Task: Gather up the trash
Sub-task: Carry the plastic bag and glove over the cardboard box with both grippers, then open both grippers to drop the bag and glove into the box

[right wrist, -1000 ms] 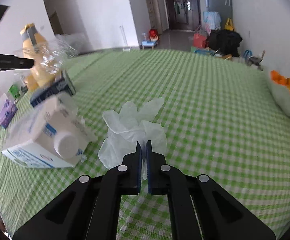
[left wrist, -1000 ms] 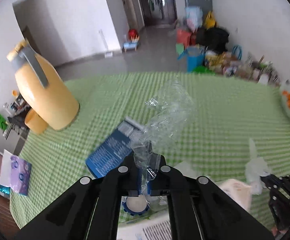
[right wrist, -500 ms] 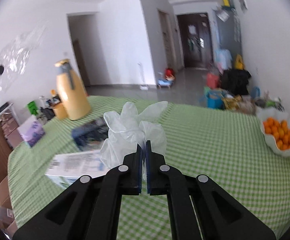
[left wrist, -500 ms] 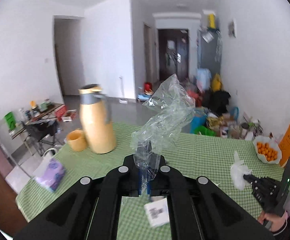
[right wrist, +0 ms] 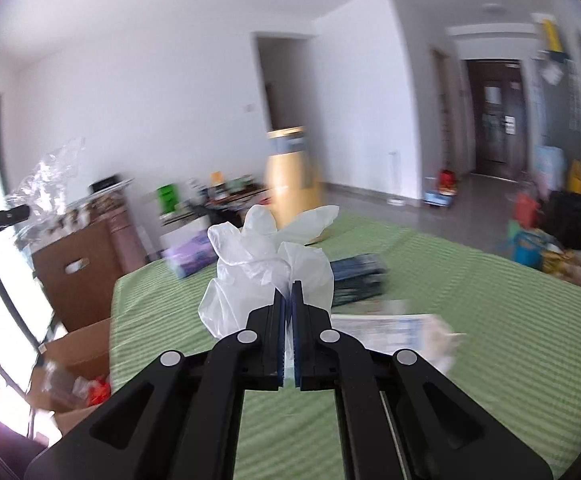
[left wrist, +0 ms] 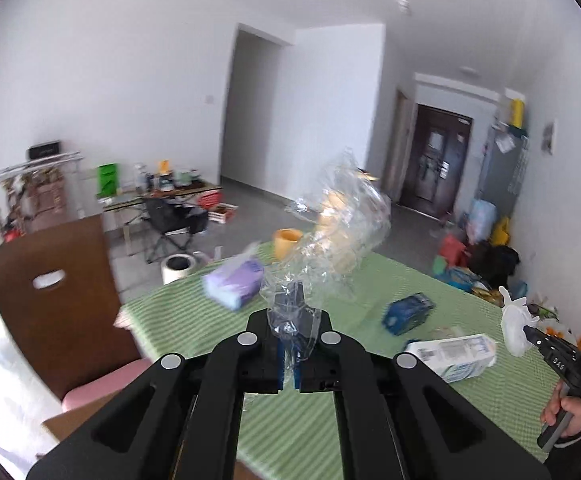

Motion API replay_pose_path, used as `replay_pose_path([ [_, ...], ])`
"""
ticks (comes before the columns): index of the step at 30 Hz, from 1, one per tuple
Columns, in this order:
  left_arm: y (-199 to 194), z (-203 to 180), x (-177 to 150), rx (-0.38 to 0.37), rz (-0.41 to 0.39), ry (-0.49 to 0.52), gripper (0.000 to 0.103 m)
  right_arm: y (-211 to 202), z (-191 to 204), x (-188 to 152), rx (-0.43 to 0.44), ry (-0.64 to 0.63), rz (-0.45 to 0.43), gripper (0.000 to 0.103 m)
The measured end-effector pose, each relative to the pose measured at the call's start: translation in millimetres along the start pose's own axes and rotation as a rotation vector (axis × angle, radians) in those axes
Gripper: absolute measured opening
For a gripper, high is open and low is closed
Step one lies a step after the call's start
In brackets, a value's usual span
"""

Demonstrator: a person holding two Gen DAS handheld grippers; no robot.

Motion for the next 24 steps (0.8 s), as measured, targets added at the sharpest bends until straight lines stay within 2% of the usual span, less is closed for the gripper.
replay_pose_path([
  [3,-28,53,-22,0.066,0.004,-0.063,0.000,13,56,-3,0.124,-0.043,0.039,0.003],
  [6,-49,108,-50,0.096,0.029,-0.129,0.000,45,140,-13,0.239,-0.168,0.118,0.003],
  [10,-58,168,-95,0.148,0.087,-0.209,0.000,92,238,-37,0.378,-0.255,0.235,0.003],
  [12,-58,197,-121,0.155,0.124,-0.273,0.000,115,282,-52,0.415,-0.289,0.296,0.003],
  [17,-44,247,-175,0.178,0.237,-0.353,0.000,160,376,-93,0.467,-0.405,0.432,0.003],
  [20,-34,269,-198,0.171,0.304,-0.382,0.000,179,411,-114,0.475,-0.453,0.495,0.003],
  [24,-13,279,-218,0.132,0.360,-0.425,0.000,196,442,-138,0.437,-0.523,0.539,0.003],
])
Point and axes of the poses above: each gripper's, at about its wrist camera, not at the fingertips, and y roughly the way its jaws point, z to its left, x to its top, the point moved 1 cm from there along y, roughly the way its jaws point, and after that the axes turned 10 degrees about -x, right-handed, at the moved point
